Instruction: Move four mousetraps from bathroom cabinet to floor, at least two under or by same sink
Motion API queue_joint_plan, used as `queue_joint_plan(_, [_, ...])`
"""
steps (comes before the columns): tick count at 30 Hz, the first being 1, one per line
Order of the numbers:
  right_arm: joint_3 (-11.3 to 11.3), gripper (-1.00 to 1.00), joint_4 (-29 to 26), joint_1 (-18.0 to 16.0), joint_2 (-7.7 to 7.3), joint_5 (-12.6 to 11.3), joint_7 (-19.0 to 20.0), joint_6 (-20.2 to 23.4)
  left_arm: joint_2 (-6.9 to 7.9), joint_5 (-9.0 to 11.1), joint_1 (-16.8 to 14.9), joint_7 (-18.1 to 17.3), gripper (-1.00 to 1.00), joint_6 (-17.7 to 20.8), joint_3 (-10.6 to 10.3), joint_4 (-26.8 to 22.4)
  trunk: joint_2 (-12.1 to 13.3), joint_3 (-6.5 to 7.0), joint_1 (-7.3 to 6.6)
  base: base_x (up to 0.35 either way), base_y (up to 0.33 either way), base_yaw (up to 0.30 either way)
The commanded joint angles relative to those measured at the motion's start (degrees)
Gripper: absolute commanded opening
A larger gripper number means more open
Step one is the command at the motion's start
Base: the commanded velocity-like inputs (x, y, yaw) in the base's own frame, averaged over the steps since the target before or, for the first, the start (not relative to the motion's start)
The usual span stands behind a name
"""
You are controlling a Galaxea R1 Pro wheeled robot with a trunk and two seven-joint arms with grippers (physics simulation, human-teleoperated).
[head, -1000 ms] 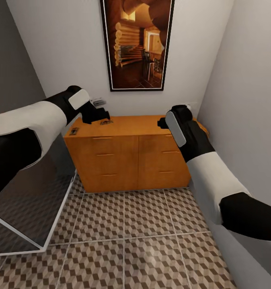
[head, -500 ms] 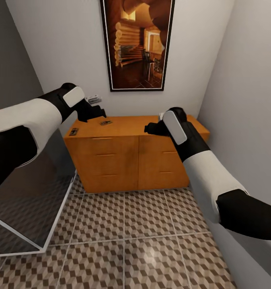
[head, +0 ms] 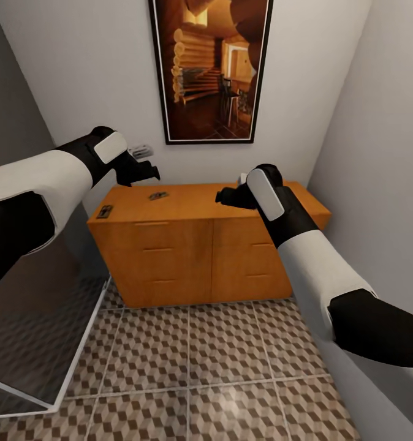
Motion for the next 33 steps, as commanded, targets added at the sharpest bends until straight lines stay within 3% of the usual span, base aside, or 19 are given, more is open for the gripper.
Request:
queue_joint_plan(1, [0.11, 1.00, -0.05, -0.05, -0.01, -0.59, -0.59, 0.07, 0.02, 0.61, -0.05, 0.46, 1.00, 0.13, -0.22, -0.04, -0.03, -0.06, 0.04, 0.332, 0.001, 0.000])
queue_joint_plan(8, [0.11, 1.00, 0.02, -0.05, 0.05, -0.73, -0.54, 0.05, 0.08, 0.54, -0.05, 0.55, 1.00, 0.21, -0.13, 0.00, -0.03, -0.06, 0.04, 0.235, 0.000, 0.000])
queue_joint_plan(18, [0.08, 1.00, 0.25, -0.02, 0.14, -0.88, -0.49, -0.01, 0.67, 0.45, -0.01, 0.64, 1.00, 0.18, -0.33, 0.37, -0.03, -0.06, 0.04, 0.039, 0.000, 0.000])
queue_joint_plan(20, [0.08, 1.00, 0.26, 0.02, 0.12, -0.89, -0.46, -0.01, 2.89, 0.46, 0.01, 0.62, 1.00, 0.21, -1.05, 0.50, -0.03, -0.06, 0.04, 0.004, 0.000, 0.000])
queue_joint_plan(21, [0.07, 1.00, 0.33, 0.03, 0.11, -0.89, -0.43, -0.01, 5.33, 0.55, 0.04, 0.60, 1.00, 0.23, -1.67, 0.38, -0.03, -0.06, 0.04, 0.012, 0.000, 0.000])
queue_joint_plan(22, [0.08, 1.00, 0.35, 0.03, 0.11, -0.89, -0.42, -0.02, 6.33, 0.57, 0.07, 0.60, 1.00, 0.26, -1.84, 0.27, -0.03, -0.06, 0.04, 0.029, 0.000, 0.000])
queue_joint_plan(23, [0.09, 1.00, 0.39, 0.03, 0.13, -0.89, -0.38, -0.02, 8.52, 0.65, 0.17, 0.51, 1.00, 0.41, -2.07, -0.02, -0.03, -0.06, 0.04, 0.099, 0.022, 0.000])
queue_joint_plan(24, [0.13, 1.00, 0.39, 0.10, 0.41, -0.90, -0.32, -0.05, 15.01, 0.72, 0.47, 0.38, 1.00, 2.55, -2.37, -2.26, -0.03, -0.06, 0.04, 0.202, 0.083, 0.000])
queue_joint_plan(28, [0.17, 1.00, 0.42, 0.12, 0.42, -0.90, -0.31, -0.09, 16.63, 0.70, 0.77, 0.43, 1.00, 4.71, -2.51, -4.09, -0.03, -0.06, 0.04, 0.100, 0.039, 0.000])
queue_joint_plan(31, [0.17, 1.00, 0.44, 0.18, 0.42, -0.91, -0.31, -0.10, 17.32, 0.63, 0.89, 0.47, 1.00, 6.11, -3.82, -5.28, -0.03, -0.06, 0.04, 0.036, 0.014, 0.000])
queue_joint_plan(32, [0.19, 1.00, 0.45, 0.30, 0.42, -0.90, -0.31, -0.14, 17.56, 0.59, 0.91, 0.44, 1.00, 6.90, -6.73, -5.92, -0.03, -0.06, 0.04, 0.014, 0.006, 0.000])
queue_joint_plan(33, [0.19, 1.00, 0.45, 0.34, 0.42, -0.90, -0.31, -0.15, 17.60, 0.59, 0.91, 0.42, 1.00, 7.09, -8.02, -6.08, -0.03, -0.06, 0.04, 0.012, 0.005, 0.000])
